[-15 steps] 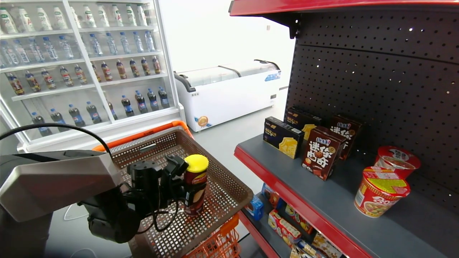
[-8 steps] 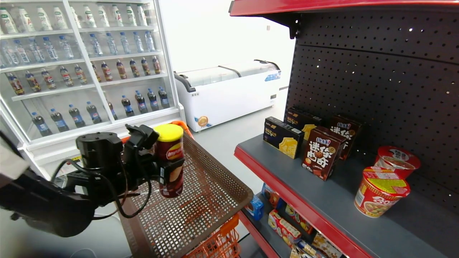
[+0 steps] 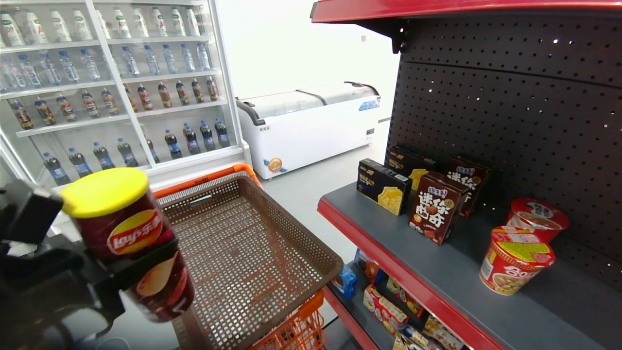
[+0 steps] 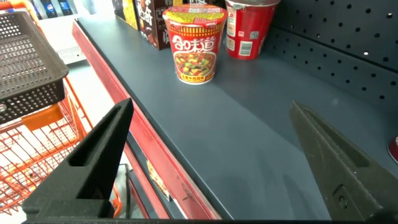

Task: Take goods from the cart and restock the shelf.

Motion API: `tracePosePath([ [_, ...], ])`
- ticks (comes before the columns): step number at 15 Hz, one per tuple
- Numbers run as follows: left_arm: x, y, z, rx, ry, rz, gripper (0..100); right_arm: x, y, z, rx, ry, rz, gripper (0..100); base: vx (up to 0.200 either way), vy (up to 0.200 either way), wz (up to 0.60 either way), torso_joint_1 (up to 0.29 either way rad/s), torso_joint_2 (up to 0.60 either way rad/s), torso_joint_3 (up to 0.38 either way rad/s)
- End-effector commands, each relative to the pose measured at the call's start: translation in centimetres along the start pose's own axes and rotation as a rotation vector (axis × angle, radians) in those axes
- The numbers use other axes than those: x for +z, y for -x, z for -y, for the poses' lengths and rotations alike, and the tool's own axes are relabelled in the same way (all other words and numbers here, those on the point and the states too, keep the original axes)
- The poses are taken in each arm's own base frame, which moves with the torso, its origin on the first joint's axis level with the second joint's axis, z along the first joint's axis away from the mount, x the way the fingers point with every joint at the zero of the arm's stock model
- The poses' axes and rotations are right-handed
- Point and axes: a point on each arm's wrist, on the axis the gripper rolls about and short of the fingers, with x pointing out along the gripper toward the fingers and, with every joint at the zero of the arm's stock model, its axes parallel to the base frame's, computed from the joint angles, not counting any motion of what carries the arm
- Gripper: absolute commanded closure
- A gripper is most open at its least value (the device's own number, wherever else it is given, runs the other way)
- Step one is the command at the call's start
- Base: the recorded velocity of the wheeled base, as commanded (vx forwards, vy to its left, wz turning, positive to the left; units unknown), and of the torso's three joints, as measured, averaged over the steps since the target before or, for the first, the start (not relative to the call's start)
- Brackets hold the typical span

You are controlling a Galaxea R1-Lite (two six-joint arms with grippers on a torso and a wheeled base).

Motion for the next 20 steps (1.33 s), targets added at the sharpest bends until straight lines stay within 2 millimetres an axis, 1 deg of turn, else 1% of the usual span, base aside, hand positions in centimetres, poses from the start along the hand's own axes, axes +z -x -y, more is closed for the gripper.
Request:
tracePosePath([
  [1, -2.1, 6.5, 1.7, 0.07, -0.009, 0.068, 100, 0.0, 0.0, 0.0, 0.0, 0.001, 0.0, 0, 0.0, 0.0, 0.0, 0.0, 0.0, 0.0],
  [7, -1.3, 6.9, 1.7, 0.096, 0.041, 0.127, 100, 0.0, 0.0, 0.0, 0.0, 0.001, 0.0, 0, 0.0, 0.0, 0.0, 0.0, 0.0, 0.0],
  [8, -1.4, 7.0, 1.7, 0.099, 0.061, 0.129, 100, 0.0, 0.0, 0.0, 0.0, 0.001, 0.0, 0, 0.0, 0.0, 0.0, 0.0, 0.0, 0.0],
  [13, -1.2, 7.3, 1.9, 0.096, 0.055, 0.147, 100, 0.0, 0.0, 0.0, 0.002, 0.005, 0.0, 0, 0.0, 0.0, 0.0, 0.0, 0.0, 0.0],
  [15, -1.4, 7.6, 2.0, 0.098, 0.056, 0.144, 100, 0.0, 0.0, 0.0, 0.002, 0.002, 0.002, 0, 0.0, 0.0, 0.0, 0.0, 0.0, 0.0],
  [17, -1.2, 8.1, 2.1, 0.099, 0.059, 0.135, 100, 0.0, 0.0, 0.0, 0.002, 0.001, -0.001, 0, 0.0, 0.0, -0.6, 0.0, 0.0, 0.0],
  [20, -1.7, 8.6, 2.4, 0.097, 0.068, 0.107, 100, 0.0, 0.0, 0.0, 0.002, 0.001, -0.001, 0, 0.0, 0.0, -0.6, 0.006, 0.0, -0.001],
])
